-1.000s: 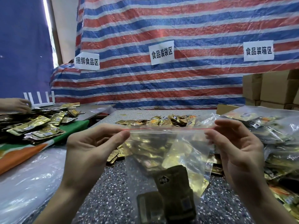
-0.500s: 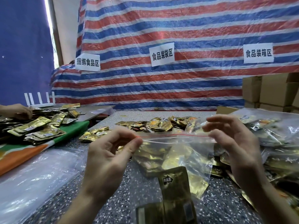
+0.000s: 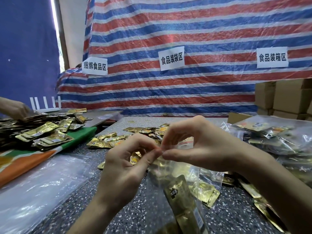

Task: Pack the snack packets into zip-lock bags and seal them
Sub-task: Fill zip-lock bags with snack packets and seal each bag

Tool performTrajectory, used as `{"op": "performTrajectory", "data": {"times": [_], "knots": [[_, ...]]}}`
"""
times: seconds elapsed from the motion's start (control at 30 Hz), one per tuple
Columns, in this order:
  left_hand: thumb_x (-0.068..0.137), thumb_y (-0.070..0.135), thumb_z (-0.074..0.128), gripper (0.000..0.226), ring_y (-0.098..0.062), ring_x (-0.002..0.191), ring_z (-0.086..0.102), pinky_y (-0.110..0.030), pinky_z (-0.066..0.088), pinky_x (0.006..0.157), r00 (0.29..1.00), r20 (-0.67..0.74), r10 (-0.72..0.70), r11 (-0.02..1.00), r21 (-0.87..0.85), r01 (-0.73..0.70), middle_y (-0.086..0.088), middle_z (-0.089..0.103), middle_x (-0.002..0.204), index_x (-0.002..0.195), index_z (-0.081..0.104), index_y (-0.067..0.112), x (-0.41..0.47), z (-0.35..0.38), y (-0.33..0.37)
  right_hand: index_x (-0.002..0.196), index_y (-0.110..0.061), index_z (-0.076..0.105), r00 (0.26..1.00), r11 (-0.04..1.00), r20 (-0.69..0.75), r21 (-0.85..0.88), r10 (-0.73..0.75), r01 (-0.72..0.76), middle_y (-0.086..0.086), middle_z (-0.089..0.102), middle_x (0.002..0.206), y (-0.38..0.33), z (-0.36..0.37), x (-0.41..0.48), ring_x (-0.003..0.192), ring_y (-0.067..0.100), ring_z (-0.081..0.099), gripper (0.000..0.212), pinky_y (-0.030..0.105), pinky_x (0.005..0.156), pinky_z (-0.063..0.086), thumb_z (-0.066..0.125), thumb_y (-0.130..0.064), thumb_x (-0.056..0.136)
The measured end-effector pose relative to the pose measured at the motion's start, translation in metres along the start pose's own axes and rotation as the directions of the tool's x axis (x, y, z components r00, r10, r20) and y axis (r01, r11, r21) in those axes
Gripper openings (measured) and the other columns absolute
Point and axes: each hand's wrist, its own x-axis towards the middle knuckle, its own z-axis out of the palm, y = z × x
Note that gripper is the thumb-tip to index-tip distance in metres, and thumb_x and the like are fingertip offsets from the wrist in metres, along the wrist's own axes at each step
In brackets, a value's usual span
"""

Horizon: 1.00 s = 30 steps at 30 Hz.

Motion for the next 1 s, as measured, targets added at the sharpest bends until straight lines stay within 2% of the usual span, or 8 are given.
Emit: {"op": "performTrajectory", "data": {"times": [0.17,0.4,0.5,0.63,0.73,0.8,0.9,1.0], "knots": [[0.083,0.013,0.069,0.011,-0.025,0.081,0.065,-0.048,0.05,0.074,1.0,0.006,0.01,1.0,0.021,-0.01,0.001,0.07,0.083,0.083,0.069,0.024,0.0,-0.001,0.005,0.088,-0.022,0.076,1.0,0.999,0.011,-0.045,-0.005,0.005,-0.012,0.07,0.08,-0.004,-0.004,0.0,0.077,0.004,0.064,0.006,0.03,0.073,0.054,0.078,-0.026,0.084],[0.087,0.019,0.065,0.007,-0.019,0.075,0.064,-0.036,0.05,0.065,0.999,0.05,-0.003,0.994,0.111,-0.003,0.004,0.068,0.08,0.084,0.068,0.024,0.002,-0.002,0.016,0.085,-0.027,0.071,1.0,0.993,0.013,-0.119,0.003,-0.001,-0.01,0.065,0.077,-0.01,-0.005,0.001,0.076,0.011,0.061,0.005,0.047,0.074,0.053,0.075,-0.028,0.087],[0.089,0.02,0.061,0.008,-0.017,0.074,0.062,-0.031,0.048,0.063,0.994,0.107,0.021,0.981,0.189,-0.041,0.008,0.066,0.08,0.087,0.067,0.024,0.003,-0.003,0.021,0.088,-0.024,0.073,0.999,0.992,0.033,-0.126,0.004,0.0,-0.01,0.069,0.08,-0.011,-0.006,0.001,0.077,0.009,0.063,0.005,0.041,0.077,0.053,0.075,-0.029,0.088],[0.087,0.01,0.063,0.008,-0.013,0.072,0.058,-0.025,0.045,0.063,0.989,0.103,0.109,0.963,0.237,-0.13,0.01,0.06,0.076,0.082,0.067,0.014,0.004,-0.004,0.025,0.09,-0.019,0.074,0.995,1.0,0.094,-0.015,0.027,-0.026,-0.009,0.073,0.085,-0.01,-0.012,0.0,0.081,0.004,0.066,0.008,0.019,0.076,0.052,0.076,-0.026,0.086],[0.085,0.007,0.064,0.008,-0.015,0.07,0.059,-0.034,0.046,0.062,0.987,0.047,0.156,0.952,0.259,-0.163,0.004,0.062,0.074,0.078,0.067,0.009,0.005,-0.005,0.027,0.087,-0.021,0.074,0.997,1.0,0.072,0.014,0.027,-0.028,-0.006,0.072,0.082,-0.01,-0.012,-0.001,0.076,0.007,0.065,0.009,0.029,0.073,0.054,0.075,-0.03,0.087],[0.087,0.016,0.064,0.011,-0.015,0.069,0.059,-0.032,0.046,0.061,0.989,0.025,0.145,0.961,0.236,-0.147,0.006,0.062,0.072,0.078,0.067,0.011,0.006,-0.005,0.029,0.084,-0.024,0.073,0.999,1.0,0.04,0.0,0.019,-0.019,-0.006,0.07,0.078,-0.012,-0.011,-0.001,0.073,0.008,0.063,0.01,0.037,0.07,0.054,0.074,-0.032,0.089],[0.088,0.032,0.059,0.016,-0.015,0.068,0.06,-0.029,0.048,0.06,0.997,0.063,0.05,0.984,0.165,-0.06,0.007,0.063,0.073,0.082,0.067,0.02,0.008,-0.008,0.03,0.085,-0.026,0.071,0.999,0.998,0.036,-0.055,0.013,-0.011,-0.01,0.069,0.078,-0.016,-0.01,-0.001,0.074,0.007,0.062,0.009,0.039,0.072,0.053,0.072,-0.034,0.09],[0.091,0.025,0.062,0.009,-0.018,0.07,0.061,-0.034,0.048,0.062,0.993,0.121,0.01,0.984,0.175,-0.031,0.007,0.064,0.075,0.084,0.067,0.022,0.009,-0.012,0.028,0.088,-0.024,0.072,0.998,0.999,0.056,-0.037,0.025,-0.023,-0.01,0.07,0.082,-0.016,-0.012,-0.003,0.077,0.006,0.063,0.008,0.033,0.073,0.054,0.072,-0.032,0.089]]}}
